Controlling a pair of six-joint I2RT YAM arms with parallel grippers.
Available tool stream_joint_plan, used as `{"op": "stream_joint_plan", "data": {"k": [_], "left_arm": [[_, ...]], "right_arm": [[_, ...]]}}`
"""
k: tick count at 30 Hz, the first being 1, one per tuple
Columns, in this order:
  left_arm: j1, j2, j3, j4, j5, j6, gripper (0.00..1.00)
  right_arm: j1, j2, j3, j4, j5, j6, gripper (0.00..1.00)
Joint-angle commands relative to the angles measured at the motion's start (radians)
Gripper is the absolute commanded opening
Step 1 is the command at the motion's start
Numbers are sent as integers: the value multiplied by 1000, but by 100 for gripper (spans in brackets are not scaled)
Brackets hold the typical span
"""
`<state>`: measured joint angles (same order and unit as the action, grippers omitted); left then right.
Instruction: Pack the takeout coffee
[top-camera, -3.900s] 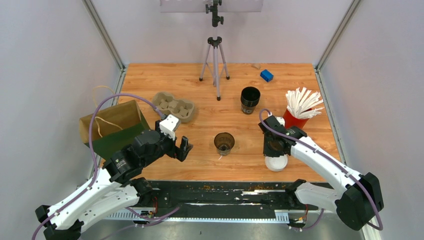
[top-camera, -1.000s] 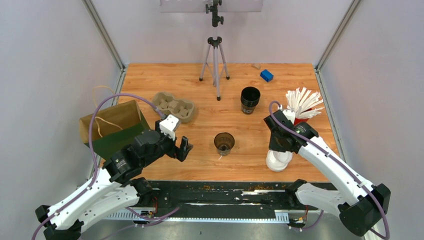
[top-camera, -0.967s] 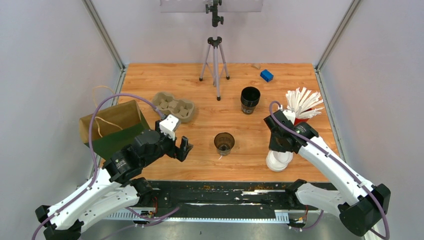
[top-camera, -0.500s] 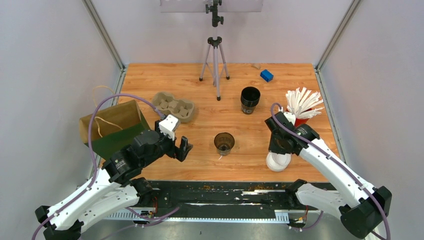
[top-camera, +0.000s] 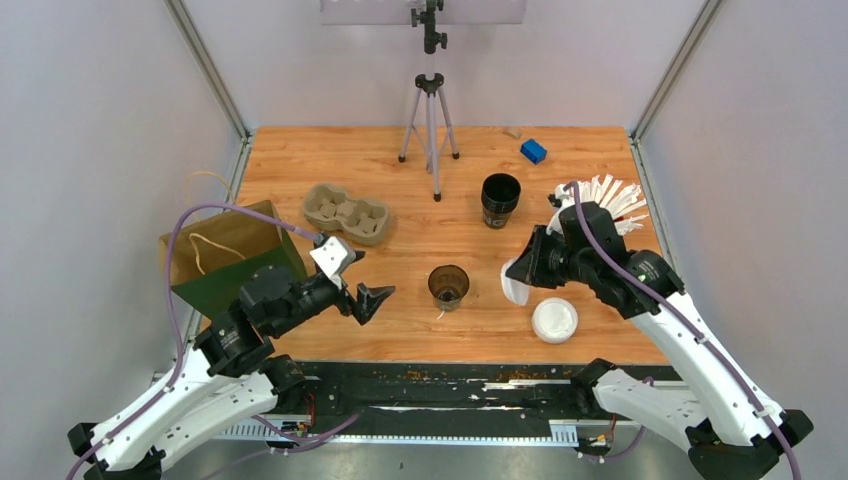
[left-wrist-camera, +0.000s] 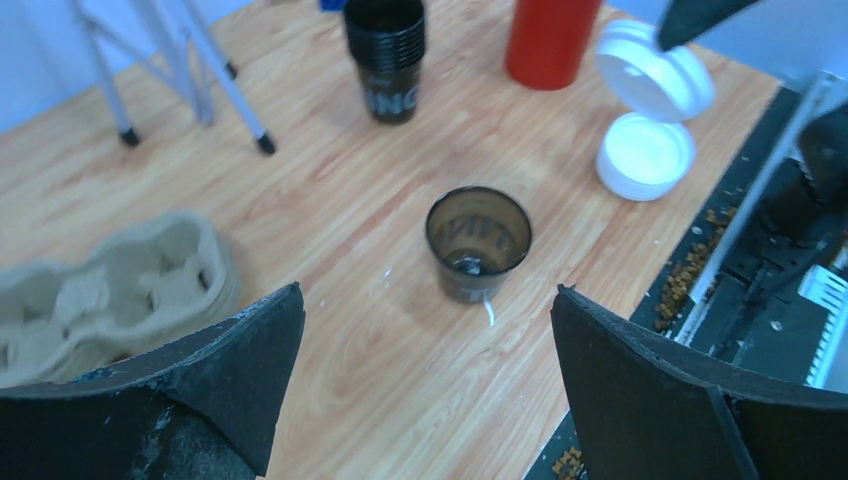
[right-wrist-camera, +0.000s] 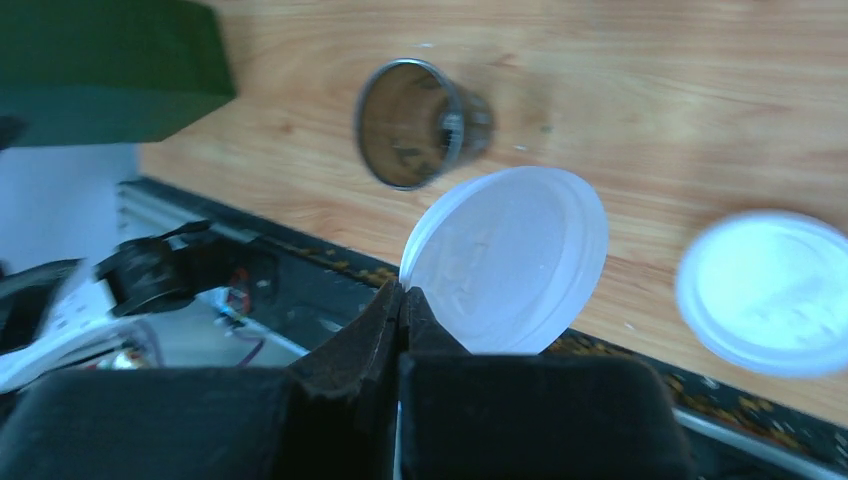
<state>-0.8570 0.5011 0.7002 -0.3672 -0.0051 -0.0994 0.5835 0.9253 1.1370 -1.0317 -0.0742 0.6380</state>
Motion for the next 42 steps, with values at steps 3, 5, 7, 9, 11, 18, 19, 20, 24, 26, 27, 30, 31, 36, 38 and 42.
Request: {"op": "stream_joint_plan", "data": {"k": [3, 5, 7, 9, 11, 18, 19, 20, 24, 26, 27, 30, 31, 36, 38, 42], "left_arm": [[-3, 67, -19, 240, 301, 241, 100], [-3, 91, -30, 305, 360, 278, 100], [-4, 124, -35, 359, 410, 300, 100], [-3, 161, -33, 424, 451, 313, 100], [-4, 198, -30, 470, 467, 315, 100], [-4, 310, -42, 671, 516, 274, 100], [-4, 321, -40, 702, 522, 255, 100], [-4, 334, -39, 731, 528, 237, 100], [-11, 379, -48, 835, 534, 178, 100], [-26, 396, -46, 851, 522, 174, 100], [-34, 404, -47, 856, 509, 175, 100], [-57, 421, -53, 877, 483, 174, 100], [-62, 424, -56, 884, 475, 171, 100], [-81, 437, -66, 902, 429, 165, 100], [-84, 448, -64, 903, 413, 161, 100], [-90, 465, -66, 904, 413, 158, 100]], "right_arm": [[-2, -54, -66, 376, -357, 102, 0], [-2, -72, -106, 498, -423, 139, 0], [-2, -85, -142, 580, -453, 171, 0], [-2, -89, -164, 647, -494, 198, 0], [-1, -89, -173, 687, -532, 218, 0], [2, -102, -187, 743, -548, 263, 0], [1, -102, -186, 743, -545, 264, 0], [2, -104, -187, 743, -541, 263, 0], [3, -100, -187, 732, -528, 261, 0], [5, -95, -191, 731, -521, 261, 0], [5, -94, -193, 731, -518, 264, 0], [5, -88, -202, 742, -512, 273, 0], [5, -87, -205, 743, -508, 274, 0], [5, -84, -214, 754, -502, 283, 0], [6, -83, -215, 754, -501, 283, 0], [5, -83, -220, 753, -499, 283, 0]]}}
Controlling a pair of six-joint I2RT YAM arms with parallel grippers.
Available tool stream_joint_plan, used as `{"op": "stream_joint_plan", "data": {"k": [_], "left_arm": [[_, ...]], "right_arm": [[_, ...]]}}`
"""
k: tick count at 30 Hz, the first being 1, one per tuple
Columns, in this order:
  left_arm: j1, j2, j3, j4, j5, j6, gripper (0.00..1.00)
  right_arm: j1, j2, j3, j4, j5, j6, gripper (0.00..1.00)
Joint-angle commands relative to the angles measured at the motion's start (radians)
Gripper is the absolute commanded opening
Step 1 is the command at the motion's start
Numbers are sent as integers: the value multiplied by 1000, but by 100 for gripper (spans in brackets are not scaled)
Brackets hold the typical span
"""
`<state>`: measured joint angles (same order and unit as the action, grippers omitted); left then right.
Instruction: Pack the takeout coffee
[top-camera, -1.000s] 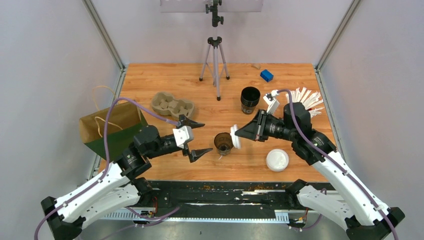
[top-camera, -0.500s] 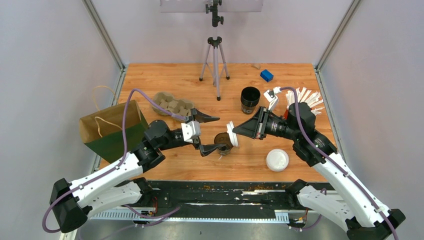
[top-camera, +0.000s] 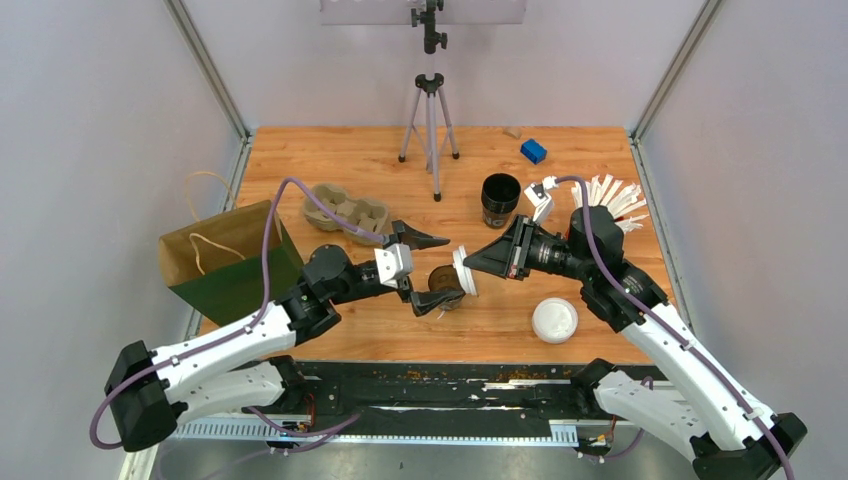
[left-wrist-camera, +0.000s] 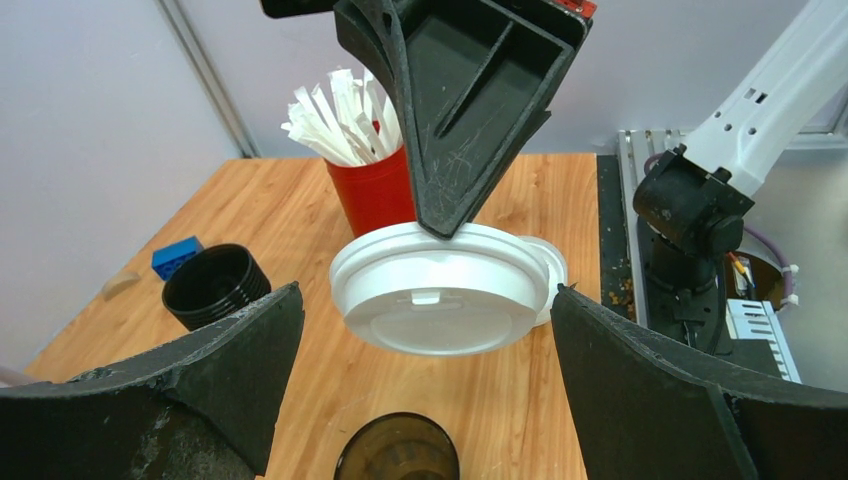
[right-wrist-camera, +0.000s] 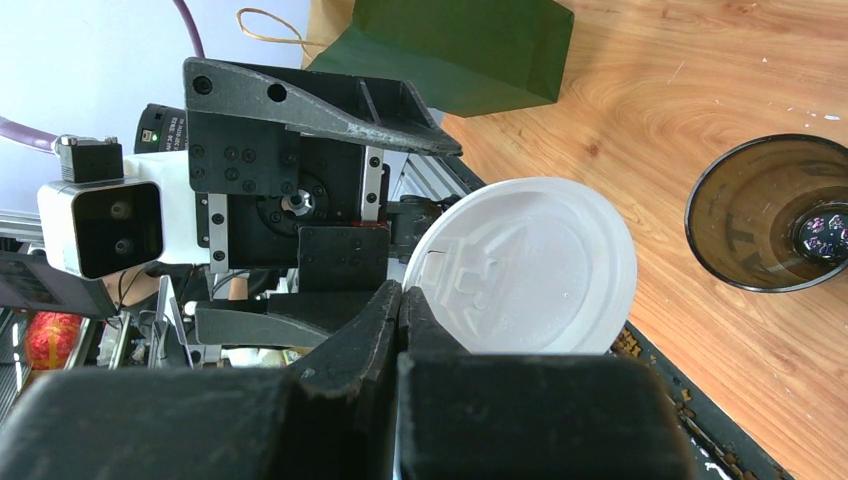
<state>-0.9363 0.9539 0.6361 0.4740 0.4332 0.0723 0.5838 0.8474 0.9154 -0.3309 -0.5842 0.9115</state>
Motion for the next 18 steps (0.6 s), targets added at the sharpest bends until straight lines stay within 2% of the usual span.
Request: {"op": "stream_joint_plan", "data": {"k": [1, 18], "left_arm": [[-13, 16, -3, 66, -30, -14, 100], [-43, 59, -24, 90, -60, -3, 100]], "right_arm": [[4, -6, 1, 51, 11, 9, 0], [4, -12, 8, 31, 23, 0, 0]]}}
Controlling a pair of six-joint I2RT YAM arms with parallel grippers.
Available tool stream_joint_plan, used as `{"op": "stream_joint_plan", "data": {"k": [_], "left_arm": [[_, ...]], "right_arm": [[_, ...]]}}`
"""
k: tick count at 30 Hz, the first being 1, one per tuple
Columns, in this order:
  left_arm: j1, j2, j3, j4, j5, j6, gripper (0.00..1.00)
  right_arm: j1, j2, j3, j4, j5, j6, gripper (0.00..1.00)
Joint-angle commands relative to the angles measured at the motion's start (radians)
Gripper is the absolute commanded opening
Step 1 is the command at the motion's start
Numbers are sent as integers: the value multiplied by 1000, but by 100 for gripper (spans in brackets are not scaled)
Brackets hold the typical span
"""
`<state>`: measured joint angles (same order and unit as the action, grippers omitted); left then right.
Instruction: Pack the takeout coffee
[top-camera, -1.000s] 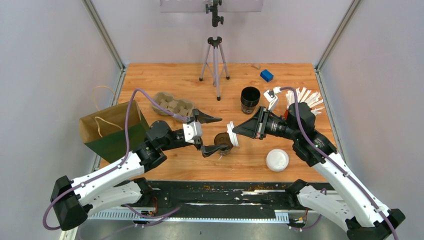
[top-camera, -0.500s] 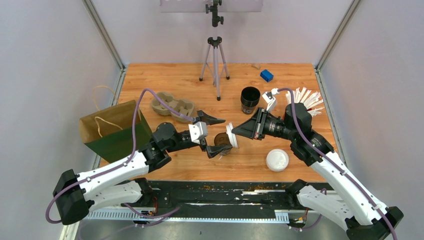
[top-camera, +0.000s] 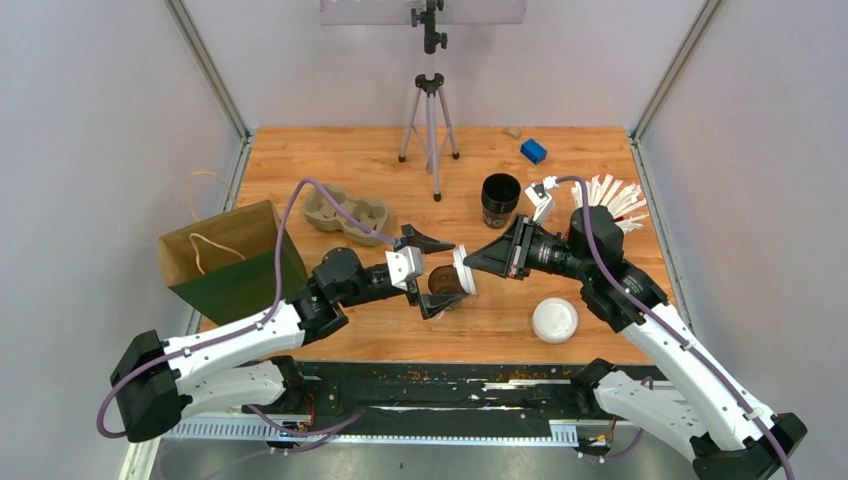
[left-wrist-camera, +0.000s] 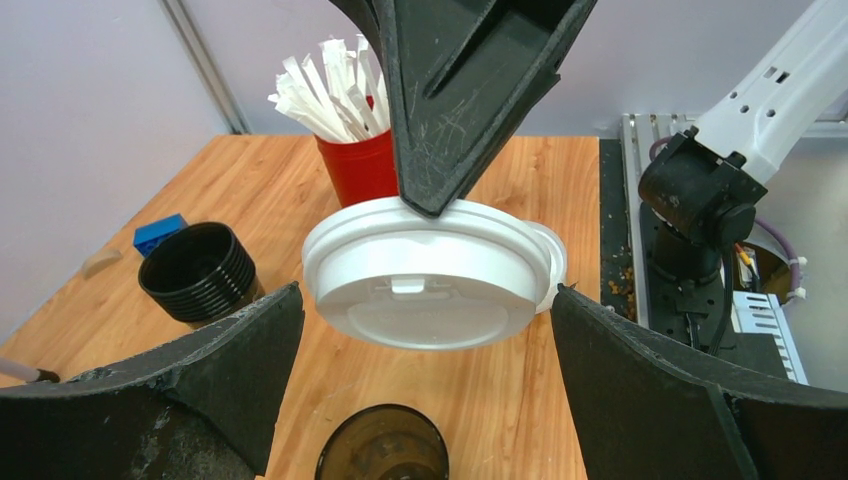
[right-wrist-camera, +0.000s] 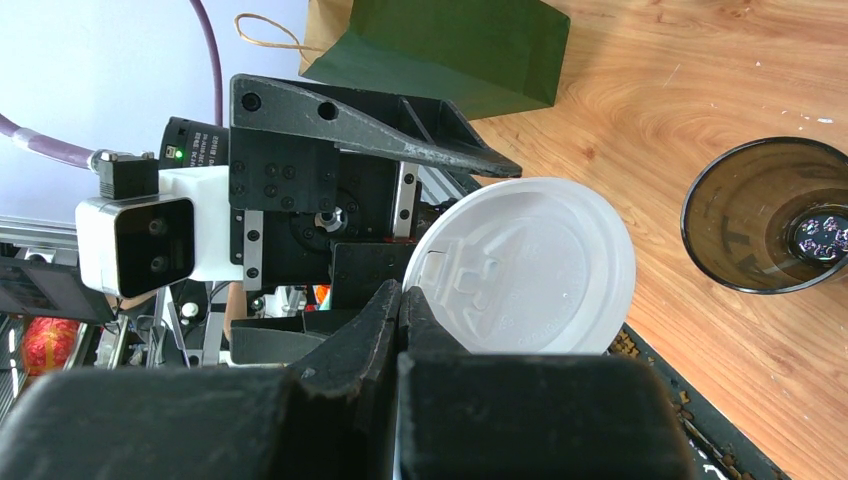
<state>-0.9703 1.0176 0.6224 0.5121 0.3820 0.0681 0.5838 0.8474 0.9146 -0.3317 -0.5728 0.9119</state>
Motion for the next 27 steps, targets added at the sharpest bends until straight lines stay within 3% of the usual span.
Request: {"op": "stream_joint_plan", "data": {"k": [1, 8, 16, 24, 27], "left_arm": [[-10, -5, -10, 51, -8, 3, 100], [-11, 12, 8, 30, 5, 20, 95], [-13, 41, 44, 1, 48, 33, 80], [-13, 24, 48, -21, -3, 35, 76], [-12, 0, 61, -106, -49, 50, 77]], "right_arm": [[5, -12, 9, 31, 11, -1, 0], [4, -16, 4, 33, 9, 3, 0], [4, -22, -2, 29, 9, 4, 0], [4, -27, -3, 13, 13, -4, 0], [5, -32, 9, -19, 28, -25, 9]]}}
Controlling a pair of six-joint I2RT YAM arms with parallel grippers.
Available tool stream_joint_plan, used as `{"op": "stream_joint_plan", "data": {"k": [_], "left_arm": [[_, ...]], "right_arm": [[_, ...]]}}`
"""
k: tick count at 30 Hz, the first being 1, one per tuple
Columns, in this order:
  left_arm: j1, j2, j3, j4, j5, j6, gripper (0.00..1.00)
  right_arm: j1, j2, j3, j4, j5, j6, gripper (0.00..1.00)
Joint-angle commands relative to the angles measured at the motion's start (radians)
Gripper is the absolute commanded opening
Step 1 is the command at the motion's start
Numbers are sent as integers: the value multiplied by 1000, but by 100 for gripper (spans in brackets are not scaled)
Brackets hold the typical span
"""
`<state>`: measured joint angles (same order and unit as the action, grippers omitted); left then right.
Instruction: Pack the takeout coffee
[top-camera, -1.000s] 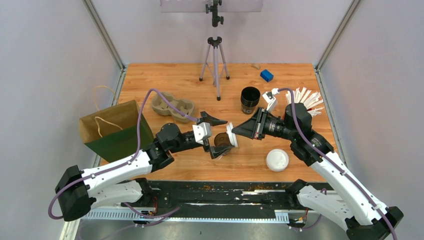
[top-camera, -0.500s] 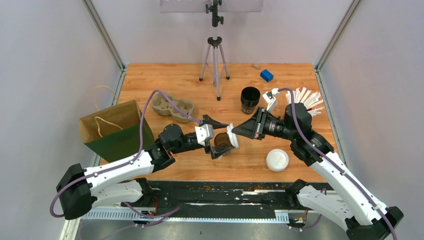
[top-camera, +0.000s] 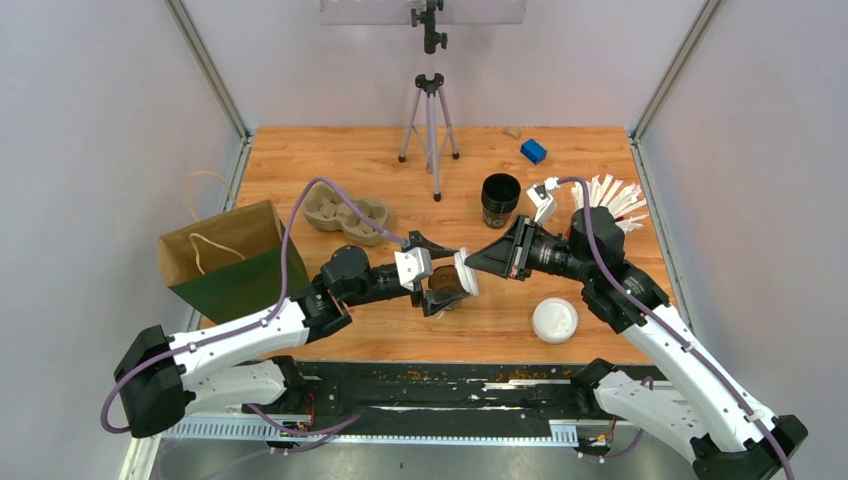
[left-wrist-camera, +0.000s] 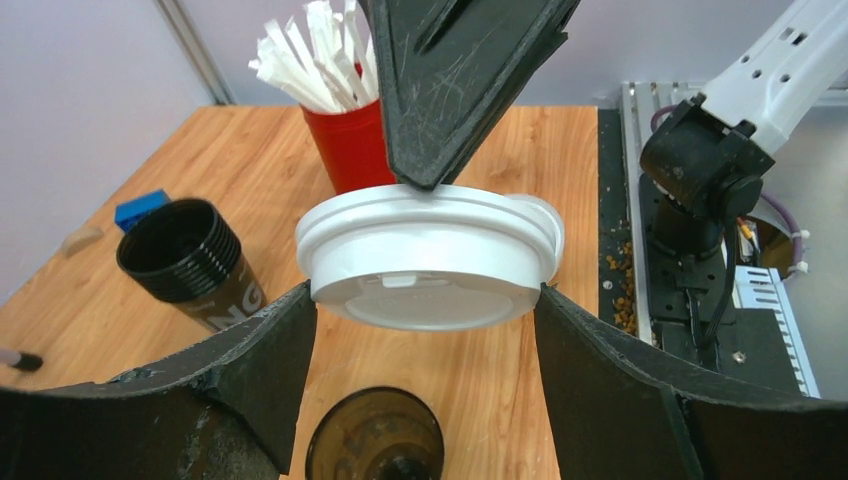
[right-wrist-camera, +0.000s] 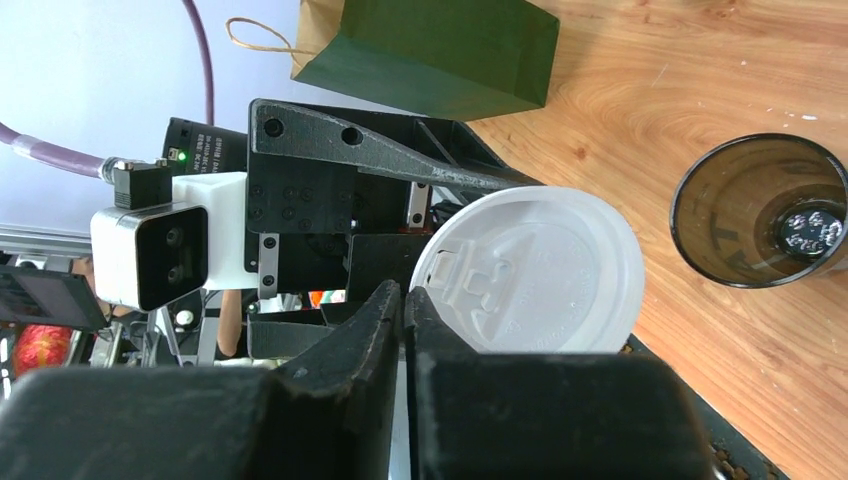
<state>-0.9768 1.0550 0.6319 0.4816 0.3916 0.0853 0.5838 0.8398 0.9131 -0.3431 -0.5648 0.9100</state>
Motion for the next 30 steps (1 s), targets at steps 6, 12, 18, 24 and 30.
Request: {"op": "stream_joint_plan", "data": {"k": [6, 12, 18, 24, 30], "left_arm": [[-7, -77, 191, -512, -181, 66, 77], [-5, 14, 445, -980, -324, 18, 77], [-7, 233, 736, -1349, -368, -80, 77], [-7, 432, 919, -1506, -352, -137, 76], [-8, 611, 1043, -1617, -360, -144, 76]], "right_arm": [[4, -68, 37, -131, 135, -94, 46], [4, -66, 68, -300, 274, -215, 71], [5, -67, 74, -355, 328, -260, 82], [4, -78, 98, -426, 390, -302, 89], [5, -123, 105, -490, 463, -317, 92]]}}
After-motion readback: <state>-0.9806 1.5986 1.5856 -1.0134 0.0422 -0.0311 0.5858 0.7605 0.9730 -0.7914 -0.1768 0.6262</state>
